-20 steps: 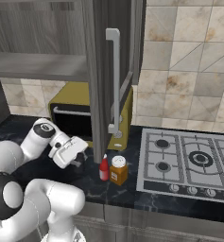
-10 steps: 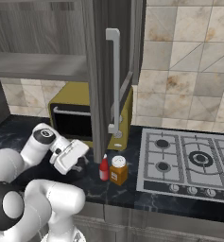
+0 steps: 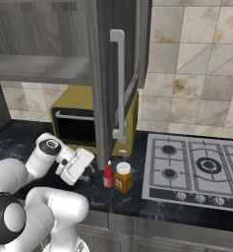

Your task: Collect the turmeric, ketchup, and shaker from the cabinet and place them next to the stove.

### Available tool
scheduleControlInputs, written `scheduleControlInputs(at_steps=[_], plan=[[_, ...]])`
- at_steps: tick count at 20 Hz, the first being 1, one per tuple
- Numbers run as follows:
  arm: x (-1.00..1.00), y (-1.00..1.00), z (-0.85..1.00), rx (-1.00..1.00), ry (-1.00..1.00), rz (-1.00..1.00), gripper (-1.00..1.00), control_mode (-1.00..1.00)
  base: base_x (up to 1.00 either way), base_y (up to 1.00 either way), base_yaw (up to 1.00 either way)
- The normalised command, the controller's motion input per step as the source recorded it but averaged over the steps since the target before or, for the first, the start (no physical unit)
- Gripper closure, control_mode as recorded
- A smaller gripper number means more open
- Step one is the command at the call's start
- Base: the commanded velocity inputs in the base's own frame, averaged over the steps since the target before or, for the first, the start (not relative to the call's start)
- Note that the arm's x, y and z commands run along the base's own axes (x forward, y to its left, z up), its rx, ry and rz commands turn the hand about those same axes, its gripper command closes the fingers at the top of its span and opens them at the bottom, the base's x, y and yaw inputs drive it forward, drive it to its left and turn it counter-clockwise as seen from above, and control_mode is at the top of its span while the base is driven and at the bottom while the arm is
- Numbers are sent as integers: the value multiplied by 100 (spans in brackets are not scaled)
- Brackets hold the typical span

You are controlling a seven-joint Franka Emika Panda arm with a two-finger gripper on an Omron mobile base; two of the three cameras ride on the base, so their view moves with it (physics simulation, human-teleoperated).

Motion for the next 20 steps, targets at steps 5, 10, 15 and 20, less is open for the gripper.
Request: scheduleControlInputs(at_steps=[5,10,15,20], plan=[[16,0,-20,0,0,0,100,-100,0,0,0],[20,0,-16,0,0,0,100,-100,0,0,0],[16,0,-17,0,0,0,100,-100,0,0,0],[13,0,-17,0,-1,0,100,-100,0,0,0]])
